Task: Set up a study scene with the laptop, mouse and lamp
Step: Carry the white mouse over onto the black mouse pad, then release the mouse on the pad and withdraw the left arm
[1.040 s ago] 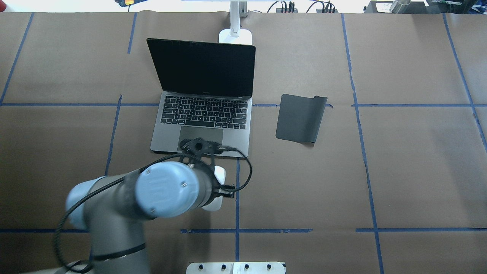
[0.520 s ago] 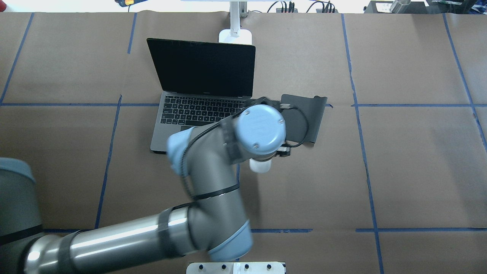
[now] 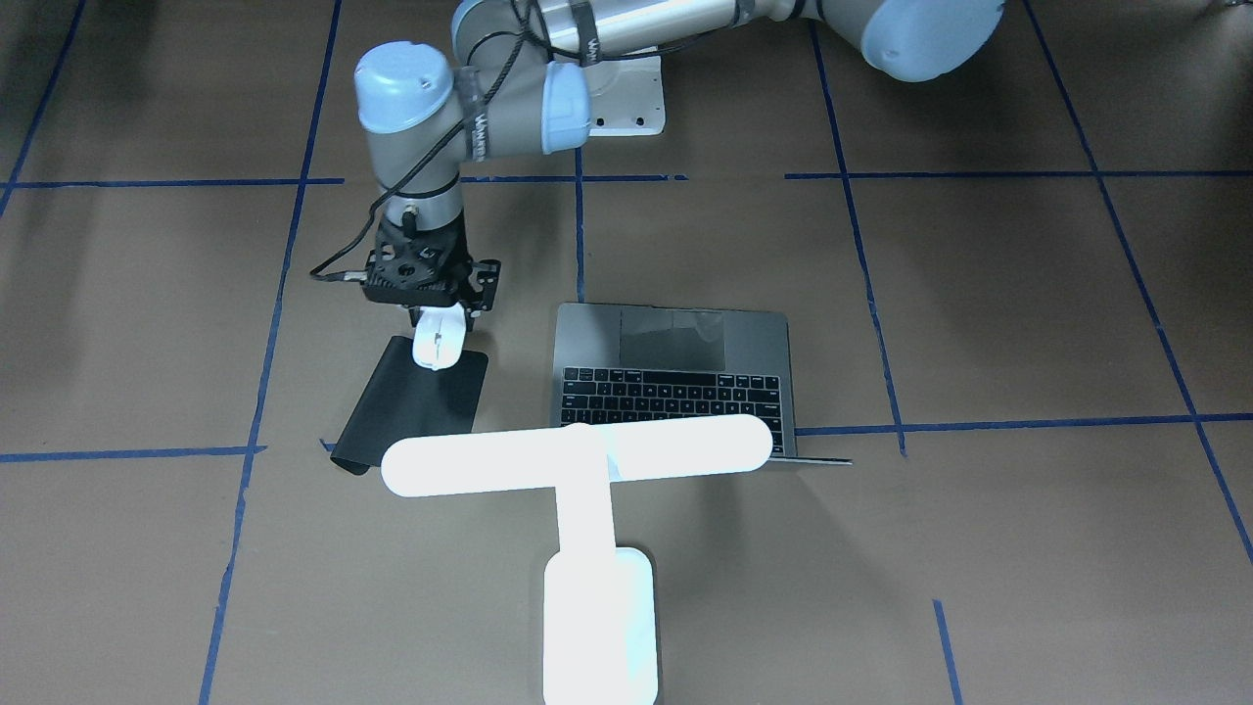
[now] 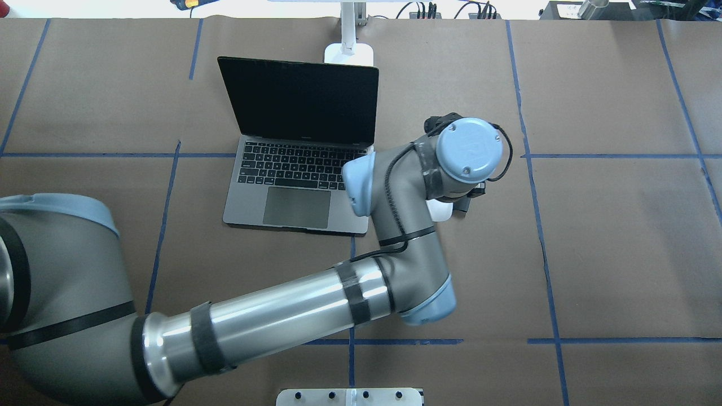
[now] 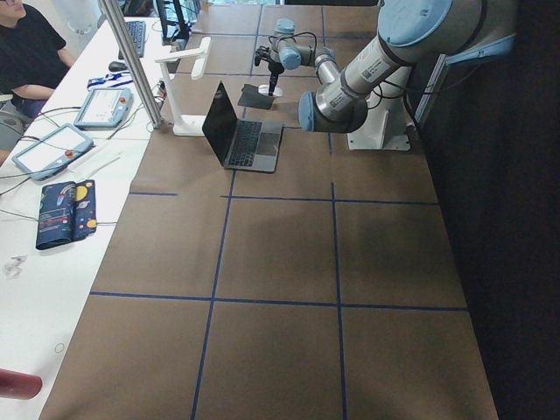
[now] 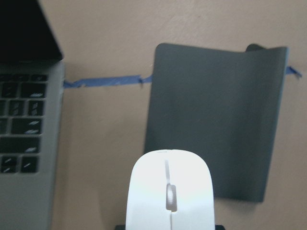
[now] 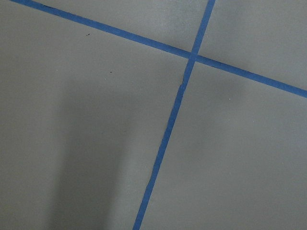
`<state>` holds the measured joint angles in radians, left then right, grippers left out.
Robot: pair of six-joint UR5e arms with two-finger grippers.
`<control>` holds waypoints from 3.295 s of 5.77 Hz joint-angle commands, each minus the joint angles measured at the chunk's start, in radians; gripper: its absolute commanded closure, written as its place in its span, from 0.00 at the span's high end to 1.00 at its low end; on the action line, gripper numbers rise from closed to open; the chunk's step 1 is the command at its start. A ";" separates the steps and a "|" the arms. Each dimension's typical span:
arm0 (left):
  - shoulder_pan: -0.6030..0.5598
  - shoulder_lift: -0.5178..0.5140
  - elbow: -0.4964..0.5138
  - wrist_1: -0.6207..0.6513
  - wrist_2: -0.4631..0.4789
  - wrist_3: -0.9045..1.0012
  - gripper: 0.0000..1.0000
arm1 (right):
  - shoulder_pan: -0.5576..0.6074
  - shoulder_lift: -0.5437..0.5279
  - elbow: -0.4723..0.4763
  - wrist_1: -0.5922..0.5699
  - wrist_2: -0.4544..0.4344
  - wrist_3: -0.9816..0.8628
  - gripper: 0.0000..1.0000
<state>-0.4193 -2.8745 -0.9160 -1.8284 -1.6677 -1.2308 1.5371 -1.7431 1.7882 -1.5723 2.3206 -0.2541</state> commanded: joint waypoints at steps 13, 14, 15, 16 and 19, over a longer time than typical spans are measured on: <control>-0.156 0.571 -0.765 0.278 -0.237 0.290 1.00 | 0.000 0.002 0.000 0.000 -0.001 0.032 1.00; -0.185 0.722 -0.932 0.305 -0.239 0.374 1.00 | 0.000 0.002 -0.001 0.000 -0.001 0.036 1.00; -0.243 0.862 -1.046 0.323 -0.241 0.521 1.00 | 0.000 0.000 -0.006 0.000 -0.001 0.064 1.00; -0.353 0.961 -1.073 0.348 -0.301 0.706 1.00 | 0.000 -0.003 -0.012 0.000 -0.003 0.068 1.00; -0.813 1.197 -1.011 0.368 -0.550 1.186 1.00 | 0.000 0.007 -0.010 0.000 0.002 0.197 1.00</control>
<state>-1.0954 -1.7464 -1.9588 -1.4693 -2.1755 -0.2076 1.5370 -1.7409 1.7765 -1.5724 2.3202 -0.0747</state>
